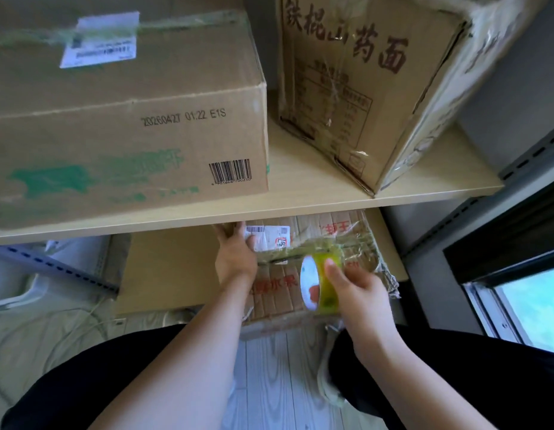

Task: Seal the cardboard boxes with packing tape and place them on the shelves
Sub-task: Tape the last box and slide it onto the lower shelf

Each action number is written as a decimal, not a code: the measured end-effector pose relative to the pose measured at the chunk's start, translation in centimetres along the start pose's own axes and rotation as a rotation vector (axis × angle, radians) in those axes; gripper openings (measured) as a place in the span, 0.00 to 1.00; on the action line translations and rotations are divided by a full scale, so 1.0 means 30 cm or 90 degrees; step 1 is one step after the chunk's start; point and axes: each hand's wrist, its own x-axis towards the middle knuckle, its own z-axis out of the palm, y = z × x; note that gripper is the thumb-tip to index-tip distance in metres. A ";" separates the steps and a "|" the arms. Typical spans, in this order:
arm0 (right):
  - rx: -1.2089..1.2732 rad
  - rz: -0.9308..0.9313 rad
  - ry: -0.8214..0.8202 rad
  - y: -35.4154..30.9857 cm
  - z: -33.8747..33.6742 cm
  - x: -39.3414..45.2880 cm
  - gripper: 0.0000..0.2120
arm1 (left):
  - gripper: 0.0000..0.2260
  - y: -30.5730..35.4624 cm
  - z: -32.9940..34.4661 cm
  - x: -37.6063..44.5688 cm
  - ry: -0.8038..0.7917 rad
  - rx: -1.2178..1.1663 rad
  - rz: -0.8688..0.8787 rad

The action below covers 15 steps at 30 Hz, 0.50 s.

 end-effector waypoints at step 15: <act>-0.616 0.133 -0.016 0.241 0.076 0.010 0.18 | 0.24 -0.028 0.014 0.008 -0.008 0.150 0.038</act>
